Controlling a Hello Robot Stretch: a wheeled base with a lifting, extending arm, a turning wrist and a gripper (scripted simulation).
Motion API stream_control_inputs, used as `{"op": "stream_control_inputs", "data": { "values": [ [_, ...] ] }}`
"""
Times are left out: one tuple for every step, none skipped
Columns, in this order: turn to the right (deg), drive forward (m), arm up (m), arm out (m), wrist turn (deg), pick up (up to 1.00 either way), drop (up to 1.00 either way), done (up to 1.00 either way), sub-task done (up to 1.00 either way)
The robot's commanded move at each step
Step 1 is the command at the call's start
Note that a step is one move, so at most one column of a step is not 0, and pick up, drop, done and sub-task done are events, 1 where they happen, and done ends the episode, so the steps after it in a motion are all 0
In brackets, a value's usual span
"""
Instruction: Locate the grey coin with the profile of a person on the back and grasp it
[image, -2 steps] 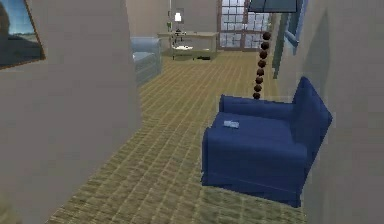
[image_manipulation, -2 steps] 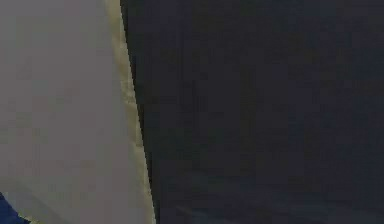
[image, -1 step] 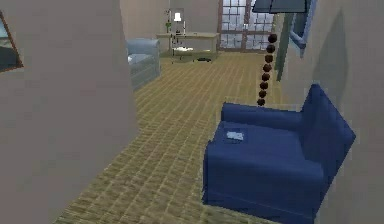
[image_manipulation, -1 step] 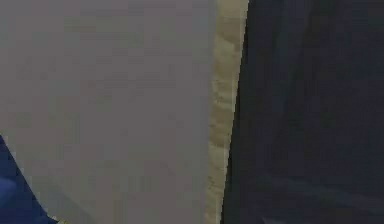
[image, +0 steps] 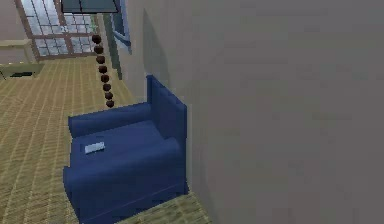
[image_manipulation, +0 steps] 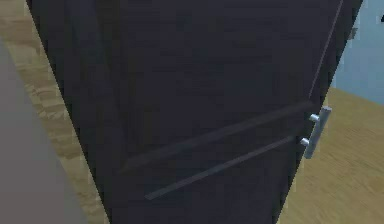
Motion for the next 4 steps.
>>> {"op": "stream_control_inputs", "data": {
  "values": [
    [6.0, 0.0, 0.0, 0.0, 0.0, 0.0, 0.0, 0.0, 0.0],
    [0.0, 0.3, 0.0, 0.0, 0.0, 0.0, 0.0, 0.0, 0.0],
    [-45.0, 0.0, 0.0, 0.0, 0.0, 0.0, 0.0, 0.0, 0.0],
    [-45.0, 0.0, 0.0, 0.0, 0.0, 0.0, 0.0, 0.0, 0.0]
  ]
}}
